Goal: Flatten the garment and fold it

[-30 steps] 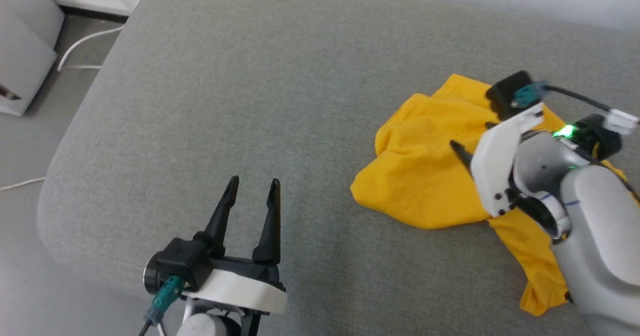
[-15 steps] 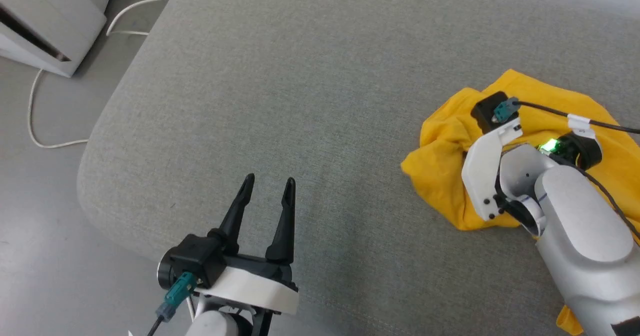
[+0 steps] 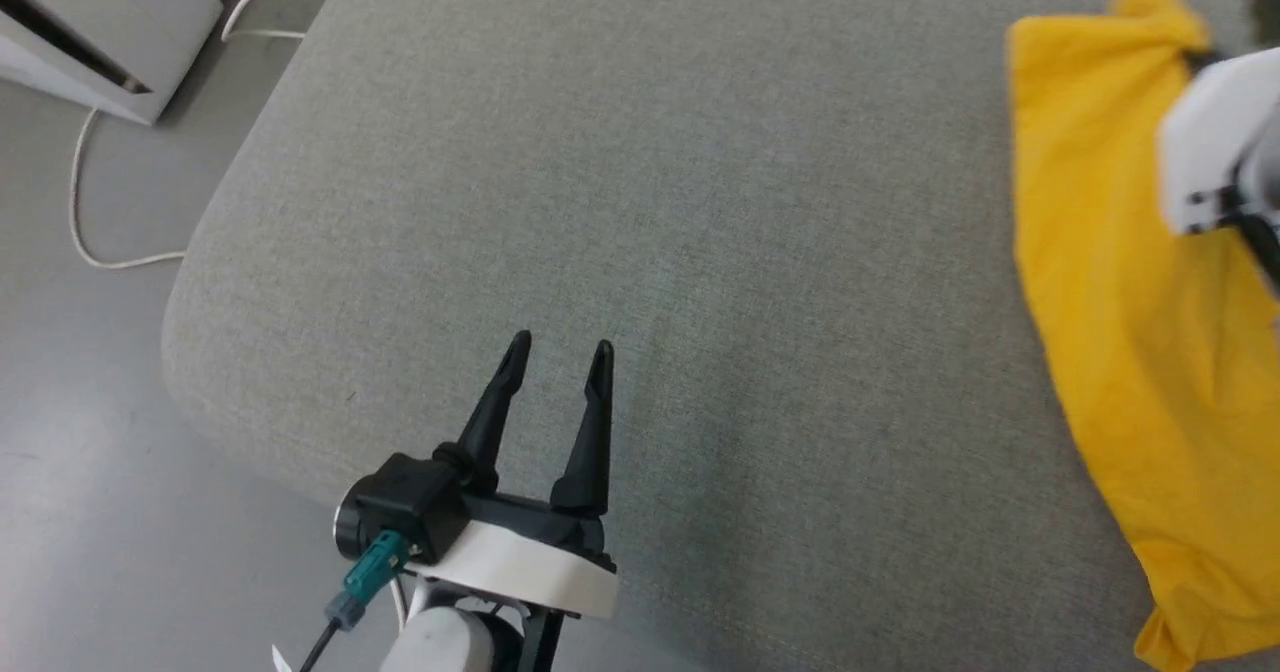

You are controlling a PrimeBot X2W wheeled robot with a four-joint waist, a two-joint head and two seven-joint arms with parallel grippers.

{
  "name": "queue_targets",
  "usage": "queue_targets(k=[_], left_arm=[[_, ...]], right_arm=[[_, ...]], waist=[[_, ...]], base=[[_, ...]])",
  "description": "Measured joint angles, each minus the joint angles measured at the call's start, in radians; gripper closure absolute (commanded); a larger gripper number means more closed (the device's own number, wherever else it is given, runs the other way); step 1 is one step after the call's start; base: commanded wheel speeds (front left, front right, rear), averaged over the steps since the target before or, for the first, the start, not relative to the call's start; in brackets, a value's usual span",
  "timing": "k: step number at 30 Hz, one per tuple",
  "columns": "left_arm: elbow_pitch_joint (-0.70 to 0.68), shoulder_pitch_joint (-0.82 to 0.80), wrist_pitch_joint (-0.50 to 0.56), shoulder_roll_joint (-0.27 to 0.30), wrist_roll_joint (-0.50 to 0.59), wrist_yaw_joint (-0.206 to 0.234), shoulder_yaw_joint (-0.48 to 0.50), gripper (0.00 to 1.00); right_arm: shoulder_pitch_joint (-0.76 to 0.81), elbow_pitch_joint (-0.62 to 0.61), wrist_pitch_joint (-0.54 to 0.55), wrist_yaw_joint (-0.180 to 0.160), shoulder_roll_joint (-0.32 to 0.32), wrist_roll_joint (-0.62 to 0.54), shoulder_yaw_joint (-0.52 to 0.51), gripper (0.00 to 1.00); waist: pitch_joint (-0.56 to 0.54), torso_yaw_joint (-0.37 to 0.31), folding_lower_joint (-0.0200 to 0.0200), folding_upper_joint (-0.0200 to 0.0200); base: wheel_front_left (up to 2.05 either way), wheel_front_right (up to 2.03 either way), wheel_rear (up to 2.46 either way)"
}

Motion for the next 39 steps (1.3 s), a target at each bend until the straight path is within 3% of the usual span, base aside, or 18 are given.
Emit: queue_targets(k=[1,2,4,7,11,18,24,30,35,39], left_arm=[[0.001,-0.004,0.000,0.000,-0.002,0.000,-0.005,0.00],[0.002,-0.008,0.000,0.000,-0.004,0.000,-0.008,0.00],[0.002,-0.012,0.000,0.000,-0.008,0.001,-0.014,0.00],[0.003,-0.018,0.000,0.000,-0.012,0.003,-0.016,0.00],[0.012,-0.018,0.000,0.000,-0.012,0.009,-0.011,0.00],[0.017,-0.016,0.000,0.000,0.012,0.009,0.025,0.00],[0.021,0.013,0.000,0.000,0.043,-0.001,0.063,0.00],[0.020,0.048,0.000,0.000,0.069,-0.014,0.089,0.00],[0.015,0.072,0.000,0.000,0.072,-0.019,0.093,0.00],[0.002,0.096,0.000,0.000,0.075,-0.019,0.102,0.00]], right_arm=[[-0.001,0.010,-0.012,0.000,-0.007,-0.042,-0.037,0.98],[0.000,0.029,-0.019,0.000,-0.008,-0.081,-0.080,0.69],[0.004,0.062,-0.027,0.000,0.000,-0.142,-0.165,0.00],[0.022,0.083,-0.058,0.000,0.038,-0.217,-0.252,0.00],[0.023,0.094,-0.103,0.000,0.117,-0.240,-0.281,0.00],[0.024,0.050,-0.125,0.000,0.156,-0.148,-0.191,0.00],[0.122,-0.134,-0.089,0.000,0.143,-0.017,-0.137,0.00],[0.370,-0.404,-0.103,0.000,0.144,0.040,-0.198,0.00],[0.630,-0.593,-0.176,0.000,0.224,0.036,-0.280,0.00],[0.809,-0.673,-0.278,0.000,0.278,0.014,-0.307,0.00]], waist=[[0.006,0.005,0.0000,0.0000],[0.012,0.010,0.0000,0.0000],[0.024,0.020,0.0000,0.0000],[0.042,0.030,0.0001,0.0000],[0.050,0.023,0.0000,0.0000],[0.024,-0.025,-0.0001,0.0000],[-0.027,-0.094,-0.0002,0.0000],[-0.082,-0.165,-0.0003,0.0000],[-0.118,-0.219,-0.0004,0.0000],[-0.138,-0.255,-0.0004,0.0000]], base=[[0.00,0.00,0.00],[0.00,0.00,0.00],[0.00,0.00,0.00],[0.00,0.00,0.00],[0.00,0.00,0.00],[0.00,0.00,0.00],[0.00,0.00,0.00],[0.00,0.00,0.00],[0.00,0.00,0.00],[0.00,0.00,0.00]])
